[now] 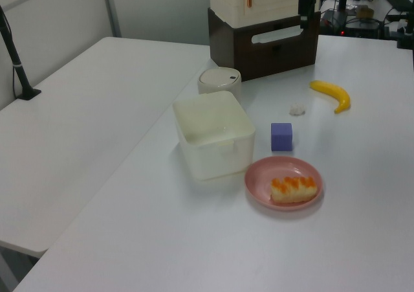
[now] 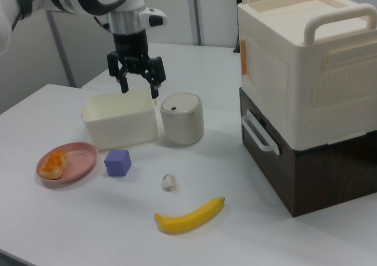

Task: Put the bread on a plate

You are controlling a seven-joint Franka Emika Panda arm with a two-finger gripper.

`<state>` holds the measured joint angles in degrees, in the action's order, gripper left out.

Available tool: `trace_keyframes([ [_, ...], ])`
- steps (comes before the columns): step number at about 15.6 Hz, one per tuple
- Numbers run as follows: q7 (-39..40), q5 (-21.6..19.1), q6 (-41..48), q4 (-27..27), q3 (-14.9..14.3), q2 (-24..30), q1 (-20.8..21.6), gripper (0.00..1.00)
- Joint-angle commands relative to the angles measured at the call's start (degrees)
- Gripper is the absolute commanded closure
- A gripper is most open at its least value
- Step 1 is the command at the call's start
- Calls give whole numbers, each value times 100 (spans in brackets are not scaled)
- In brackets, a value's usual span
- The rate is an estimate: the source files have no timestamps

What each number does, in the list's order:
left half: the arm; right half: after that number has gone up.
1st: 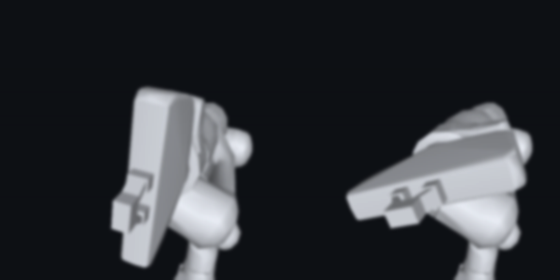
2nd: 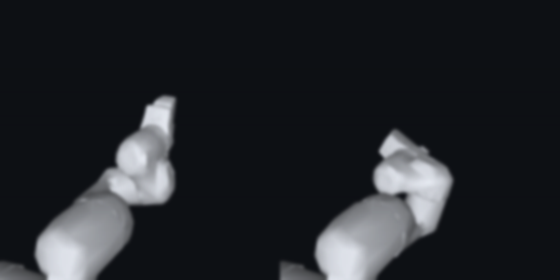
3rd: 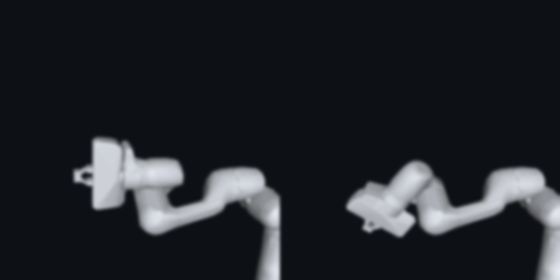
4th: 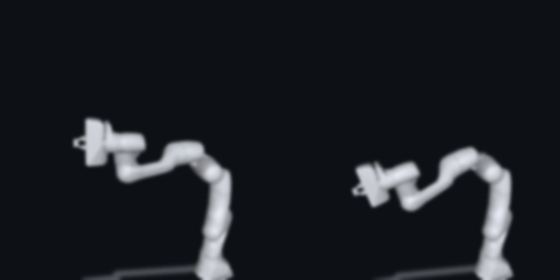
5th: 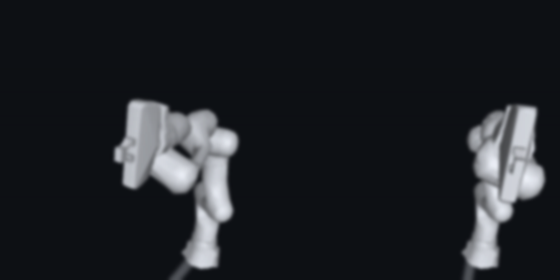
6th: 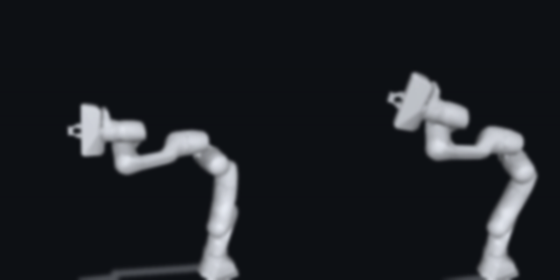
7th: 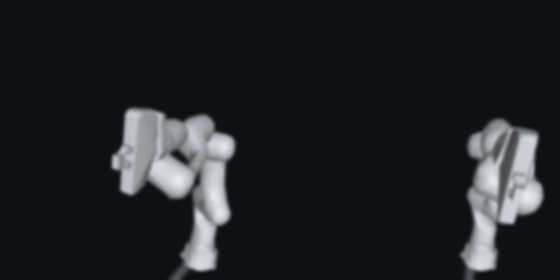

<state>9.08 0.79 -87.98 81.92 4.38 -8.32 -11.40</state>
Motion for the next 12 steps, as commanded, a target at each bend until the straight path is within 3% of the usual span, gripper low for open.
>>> trace_keyframes([
  [1,-450,-105,-16,-255,-112,-47,24,0],
  [6,-1118,-9,-1123,-168,-86,-109,216,0],
  [9,-1285,220,-1387,87,-95,-100,410,0],
  [12,-1330,159,-1380,193,-95,-83,463,0],
])
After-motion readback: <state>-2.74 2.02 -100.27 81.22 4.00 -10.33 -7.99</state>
